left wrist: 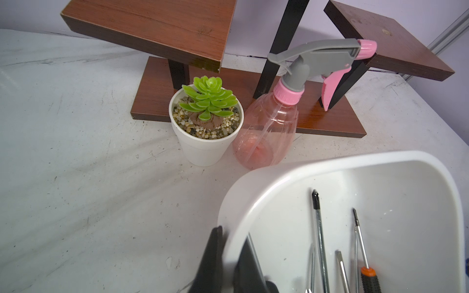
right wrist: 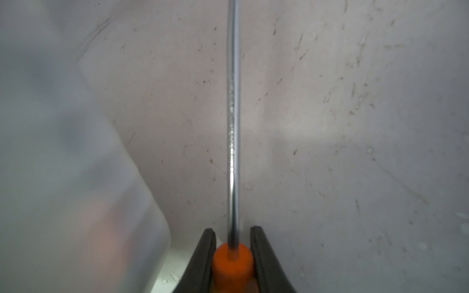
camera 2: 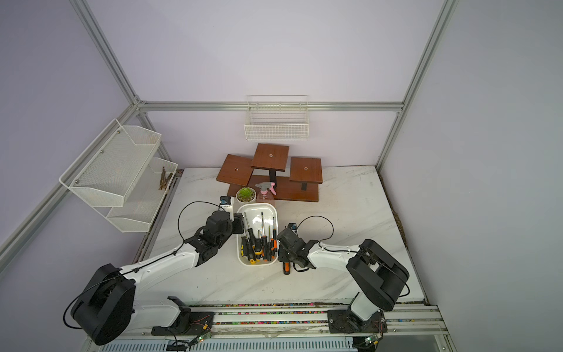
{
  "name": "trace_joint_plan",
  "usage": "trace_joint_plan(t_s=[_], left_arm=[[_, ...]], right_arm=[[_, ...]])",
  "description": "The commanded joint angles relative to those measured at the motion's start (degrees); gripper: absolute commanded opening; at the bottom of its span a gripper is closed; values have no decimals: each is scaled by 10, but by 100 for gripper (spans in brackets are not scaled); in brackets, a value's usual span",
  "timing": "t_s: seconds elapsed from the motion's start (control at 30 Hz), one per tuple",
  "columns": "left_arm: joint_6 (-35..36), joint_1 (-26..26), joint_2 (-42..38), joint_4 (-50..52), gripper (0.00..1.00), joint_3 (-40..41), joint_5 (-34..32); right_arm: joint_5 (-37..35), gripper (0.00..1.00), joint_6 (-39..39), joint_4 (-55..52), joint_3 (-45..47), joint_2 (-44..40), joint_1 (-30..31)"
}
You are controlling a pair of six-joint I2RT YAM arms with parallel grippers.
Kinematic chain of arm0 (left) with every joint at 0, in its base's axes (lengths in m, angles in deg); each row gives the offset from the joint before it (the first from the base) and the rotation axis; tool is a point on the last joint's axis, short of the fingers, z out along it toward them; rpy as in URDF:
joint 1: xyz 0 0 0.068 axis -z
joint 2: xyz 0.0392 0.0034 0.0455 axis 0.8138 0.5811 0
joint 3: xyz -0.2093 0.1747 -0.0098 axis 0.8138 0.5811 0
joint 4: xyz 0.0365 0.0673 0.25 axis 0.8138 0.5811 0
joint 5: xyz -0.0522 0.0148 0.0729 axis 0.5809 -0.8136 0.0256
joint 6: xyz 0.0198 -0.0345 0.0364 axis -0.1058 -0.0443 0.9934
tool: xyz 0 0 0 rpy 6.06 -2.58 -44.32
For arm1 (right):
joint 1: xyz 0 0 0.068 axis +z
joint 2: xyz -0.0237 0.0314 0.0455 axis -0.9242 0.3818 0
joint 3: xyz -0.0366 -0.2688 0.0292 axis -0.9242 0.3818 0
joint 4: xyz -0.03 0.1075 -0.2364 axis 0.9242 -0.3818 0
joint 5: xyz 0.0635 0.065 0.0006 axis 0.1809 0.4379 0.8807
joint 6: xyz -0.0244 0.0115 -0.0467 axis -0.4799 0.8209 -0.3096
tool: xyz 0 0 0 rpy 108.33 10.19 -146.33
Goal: Take out the screwdriver from the storage box
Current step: Place the screwdriver at the center of the board.
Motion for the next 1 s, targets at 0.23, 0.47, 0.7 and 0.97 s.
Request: trace_joint_plan(t_s=[0.23,0.47,0.7,0.97], left_arm=[[-7,0,-15,-26,0,9,-6],[-8,0,-16,-26,0,9,-7],[-9,0,-14,-26,0,9,-10],[-11,0,-16,-25,0,10,-13]], right_arm=[[-9,31,2,-19,-5,3,3],[-9,32,2,-20,-5,2,3],[-12,33,2,-21,-5,-1,4],[-14,34,5,-24,-5,-10,4]])
